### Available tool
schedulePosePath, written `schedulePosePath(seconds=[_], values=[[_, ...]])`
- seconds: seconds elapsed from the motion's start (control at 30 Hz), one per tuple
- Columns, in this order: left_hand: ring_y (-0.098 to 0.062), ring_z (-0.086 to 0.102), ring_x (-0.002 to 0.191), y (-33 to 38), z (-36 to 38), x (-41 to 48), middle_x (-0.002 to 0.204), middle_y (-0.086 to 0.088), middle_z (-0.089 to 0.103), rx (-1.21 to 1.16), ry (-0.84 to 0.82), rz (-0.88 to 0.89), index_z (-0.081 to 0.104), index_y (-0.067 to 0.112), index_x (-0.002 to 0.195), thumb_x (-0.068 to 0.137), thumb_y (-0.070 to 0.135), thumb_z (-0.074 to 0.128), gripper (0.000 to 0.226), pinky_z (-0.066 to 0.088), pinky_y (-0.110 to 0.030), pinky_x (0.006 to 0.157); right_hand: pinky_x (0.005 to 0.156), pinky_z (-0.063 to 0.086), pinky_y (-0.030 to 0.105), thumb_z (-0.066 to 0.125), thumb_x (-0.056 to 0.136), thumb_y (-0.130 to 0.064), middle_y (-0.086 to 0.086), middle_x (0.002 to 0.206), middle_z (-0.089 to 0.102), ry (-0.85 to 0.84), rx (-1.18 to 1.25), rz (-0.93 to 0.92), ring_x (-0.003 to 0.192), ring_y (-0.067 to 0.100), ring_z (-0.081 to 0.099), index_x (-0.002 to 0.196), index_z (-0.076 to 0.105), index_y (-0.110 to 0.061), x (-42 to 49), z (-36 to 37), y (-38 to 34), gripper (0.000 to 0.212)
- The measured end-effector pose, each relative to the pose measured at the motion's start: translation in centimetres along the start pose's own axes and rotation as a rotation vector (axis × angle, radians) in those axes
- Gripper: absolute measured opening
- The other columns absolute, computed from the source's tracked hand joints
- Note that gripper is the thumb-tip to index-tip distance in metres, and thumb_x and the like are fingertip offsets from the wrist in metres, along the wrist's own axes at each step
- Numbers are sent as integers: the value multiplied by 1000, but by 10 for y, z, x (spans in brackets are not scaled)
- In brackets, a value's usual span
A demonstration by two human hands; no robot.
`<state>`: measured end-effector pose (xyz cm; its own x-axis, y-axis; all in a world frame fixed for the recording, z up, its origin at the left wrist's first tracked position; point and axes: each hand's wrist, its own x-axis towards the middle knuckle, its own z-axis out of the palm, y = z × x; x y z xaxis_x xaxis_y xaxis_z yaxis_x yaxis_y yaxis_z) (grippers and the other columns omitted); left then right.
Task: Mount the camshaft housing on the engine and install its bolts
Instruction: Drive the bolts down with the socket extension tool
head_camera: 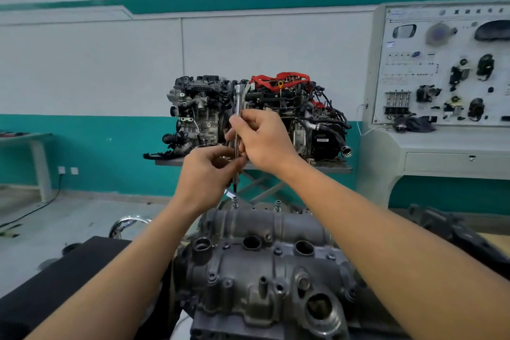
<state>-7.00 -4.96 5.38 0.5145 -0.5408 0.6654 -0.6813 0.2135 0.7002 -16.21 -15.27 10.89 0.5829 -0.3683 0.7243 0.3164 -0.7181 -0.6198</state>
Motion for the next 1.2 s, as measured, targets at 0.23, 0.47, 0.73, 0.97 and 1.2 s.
schedulePosePath(seconds=[0.23, 0.47, 0.73, 0.97, 1.2], values=[[-29, 75, 68, -29, 15, 10, 73, -7, 77, -81, 31, -112, 75, 29, 80, 85, 21, 77, 10, 62, -53, 71, 52, 43, 26, 49, 103, -19, -8, 56, 63, -3, -40, -23, 46, 4, 51, 75, 66, -3, 7, 10, 35, 36], [-26, 76, 68, -34, 21, 1, 73, -9, 77, -144, 42, -104, 75, 12, 95, 68, 43, 76, 40, 63, -49, 70, 54, 43, 23, 50, 102, -19, 7, 74, 71, -65, 11, -57, 49, 1, 55, 76, 62, -7, 7, 12, 48, 31], [-24, 76, 69, -43, 24, 0, 73, -8, 77, -183, 73, -37, 75, 30, 88, 77, 34, 75, 12, 63, -50, 72, 49, 46, 43, 50, 102, -22, 30, 80, 66, -88, 97, -36, 54, 28, 49, 81, 66, -6, 9, 15, 48, 31], [-23, 76, 70, -43, 23, -1, 79, -8, 77, -126, 51, -6, 73, 22, 95, 93, 21, 67, 7, 63, -49, 72, 49, 49, 40, 51, 102, -17, 25, 82, 69, -92, 148, -2, 54, 24, 51, 89, 67, 2, 9, 16, 48, 29], [-26, 76, 72, -45, 23, 2, 85, -5, 76, -97, -24, -48, 69, 25, 100, 100, 19, 57, 14, 63, -41, 67, 43, 45, 20, 52, 101, -12, 3, 80, 68, -121, 265, 106, 51, 7, 51, 96, 66, -9, 8, 14, 50, 15]])
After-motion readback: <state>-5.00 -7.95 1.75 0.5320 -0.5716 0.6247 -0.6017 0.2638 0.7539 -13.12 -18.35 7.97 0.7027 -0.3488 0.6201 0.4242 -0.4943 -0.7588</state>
